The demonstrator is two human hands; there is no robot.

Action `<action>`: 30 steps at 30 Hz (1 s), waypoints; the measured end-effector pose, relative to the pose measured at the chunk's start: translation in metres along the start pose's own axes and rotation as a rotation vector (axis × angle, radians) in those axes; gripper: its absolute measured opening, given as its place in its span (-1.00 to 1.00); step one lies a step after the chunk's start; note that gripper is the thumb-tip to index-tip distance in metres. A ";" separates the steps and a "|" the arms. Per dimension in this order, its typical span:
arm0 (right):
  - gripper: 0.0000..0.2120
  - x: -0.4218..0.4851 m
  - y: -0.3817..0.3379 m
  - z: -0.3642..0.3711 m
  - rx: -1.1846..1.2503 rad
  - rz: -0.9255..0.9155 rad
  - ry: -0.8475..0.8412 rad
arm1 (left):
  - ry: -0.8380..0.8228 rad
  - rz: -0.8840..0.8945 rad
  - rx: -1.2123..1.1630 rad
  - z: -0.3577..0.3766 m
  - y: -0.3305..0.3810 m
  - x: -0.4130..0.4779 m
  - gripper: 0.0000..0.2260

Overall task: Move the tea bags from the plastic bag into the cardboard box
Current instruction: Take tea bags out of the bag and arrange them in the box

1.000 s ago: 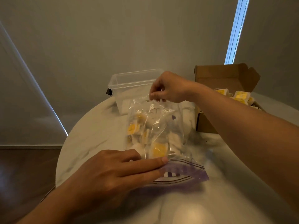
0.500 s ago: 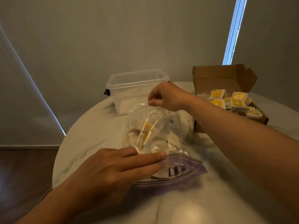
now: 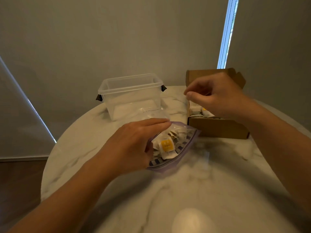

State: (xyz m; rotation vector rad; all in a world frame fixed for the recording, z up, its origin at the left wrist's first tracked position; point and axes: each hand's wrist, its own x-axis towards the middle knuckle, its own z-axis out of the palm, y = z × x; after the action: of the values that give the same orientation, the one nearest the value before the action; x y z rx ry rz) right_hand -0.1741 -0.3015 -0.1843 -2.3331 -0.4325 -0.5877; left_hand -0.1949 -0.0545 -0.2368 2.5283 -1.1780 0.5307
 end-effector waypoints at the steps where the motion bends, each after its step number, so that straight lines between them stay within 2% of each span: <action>1: -0.90 -0.009 -0.001 -0.005 0.045 0.007 0.001 | -0.003 -0.008 -0.016 0.001 -0.001 0.006 -0.32; 5: -0.93 -0.036 -0.012 -0.013 0.224 0.028 -0.093 | -0.006 -0.016 -0.062 -0.002 -0.003 0.028 -0.31; 8: -0.92 -0.048 -0.018 -0.001 0.252 0.065 -0.234 | -0.041 -0.001 -0.127 -0.004 -0.004 0.032 -0.30; 10: -0.91 -0.057 -0.018 0.019 0.135 0.077 -0.298 | -0.059 0.040 -0.202 -0.003 -0.006 0.030 -0.31; 12: -0.89 -0.062 -0.017 0.041 -0.084 0.021 -0.282 | -0.062 0.071 -0.277 -0.001 -0.007 0.027 -0.34; 16: -0.83 -0.067 -0.013 0.069 -0.322 0.019 -0.266 | -0.045 0.011 -0.294 0.001 -0.012 0.023 -0.35; 24: -0.80 -0.065 -0.017 0.084 -0.393 0.046 -0.161 | 0.003 -0.060 -0.308 0.004 -0.019 0.018 -0.38; 27: -0.85 -0.061 -0.022 0.084 -0.347 0.154 -0.250 | 0.033 -0.064 -0.386 0.002 -0.014 0.018 -0.46; 30: -0.76 -0.056 -0.028 0.081 -0.327 0.272 -0.353 | 0.032 -0.059 -0.418 0.001 -0.013 0.018 -0.55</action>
State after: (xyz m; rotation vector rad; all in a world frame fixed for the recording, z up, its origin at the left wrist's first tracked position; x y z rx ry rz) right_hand -0.2106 -0.2339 -0.2518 -2.7607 -0.1758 -0.1181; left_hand -0.1743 -0.0591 -0.2311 2.1807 -1.0699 0.2737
